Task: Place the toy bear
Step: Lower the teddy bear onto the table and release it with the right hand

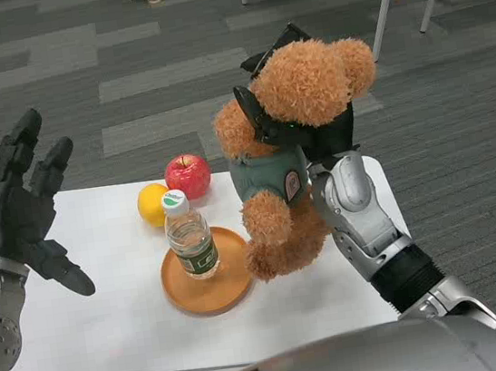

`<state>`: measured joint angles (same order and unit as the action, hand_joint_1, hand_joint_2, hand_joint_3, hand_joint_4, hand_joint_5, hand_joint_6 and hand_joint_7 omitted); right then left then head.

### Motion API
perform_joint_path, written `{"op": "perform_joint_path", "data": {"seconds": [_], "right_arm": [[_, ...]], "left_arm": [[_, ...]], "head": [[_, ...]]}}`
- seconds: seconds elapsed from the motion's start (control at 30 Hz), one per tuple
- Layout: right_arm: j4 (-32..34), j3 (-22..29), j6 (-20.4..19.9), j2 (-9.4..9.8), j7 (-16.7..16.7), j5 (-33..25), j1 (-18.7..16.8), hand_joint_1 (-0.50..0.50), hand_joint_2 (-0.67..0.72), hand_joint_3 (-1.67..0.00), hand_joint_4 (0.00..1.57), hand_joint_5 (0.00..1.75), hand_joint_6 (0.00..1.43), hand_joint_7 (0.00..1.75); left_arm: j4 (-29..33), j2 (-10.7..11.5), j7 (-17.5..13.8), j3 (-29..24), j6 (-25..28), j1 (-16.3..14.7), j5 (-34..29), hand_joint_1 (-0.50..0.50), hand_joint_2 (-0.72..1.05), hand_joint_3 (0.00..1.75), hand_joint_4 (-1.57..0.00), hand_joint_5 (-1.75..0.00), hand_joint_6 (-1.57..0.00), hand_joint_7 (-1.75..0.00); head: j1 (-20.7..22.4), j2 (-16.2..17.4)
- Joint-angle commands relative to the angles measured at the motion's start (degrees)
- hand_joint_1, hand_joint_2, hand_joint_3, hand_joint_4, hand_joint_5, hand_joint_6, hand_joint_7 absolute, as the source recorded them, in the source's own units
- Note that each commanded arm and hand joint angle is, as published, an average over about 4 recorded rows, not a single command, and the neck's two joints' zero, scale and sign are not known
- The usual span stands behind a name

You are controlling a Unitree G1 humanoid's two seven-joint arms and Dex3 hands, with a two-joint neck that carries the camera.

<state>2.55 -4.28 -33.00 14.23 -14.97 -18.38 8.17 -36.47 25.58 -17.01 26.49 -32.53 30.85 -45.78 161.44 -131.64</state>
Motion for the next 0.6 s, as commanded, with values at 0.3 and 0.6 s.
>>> {"op": "perform_joint_path", "data": {"seconds": [0.3, 0.6], "right_arm": [[1.41, -0.11, -0.94, 0.09, -0.23, -0.51, 0.90, -0.42, -0.60, -0.87, 0.17, 1.55, 0.83, 1.54], [1.14, -0.11, -0.92, 0.07, -0.23, -0.51, 1.50, -0.44, -0.60, -0.87, 0.17, 1.55, 0.83, 1.54]], "left_arm": [[0.52, 0.07, 0.22, -1.51, -0.78, -1.67, 0.28, -0.48, -0.59, 0.09, 0.00, -0.36, 0.00, -0.14], [0.41, 0.02, 0.22, -1.80, -0.80, -1.58, 0.30, -0.48, -0.57, 0.09, 0.00, -0.31, 0.00, -0.14]], "head": [[-7.19, -2.25], [-4.36, -1.85]]}}
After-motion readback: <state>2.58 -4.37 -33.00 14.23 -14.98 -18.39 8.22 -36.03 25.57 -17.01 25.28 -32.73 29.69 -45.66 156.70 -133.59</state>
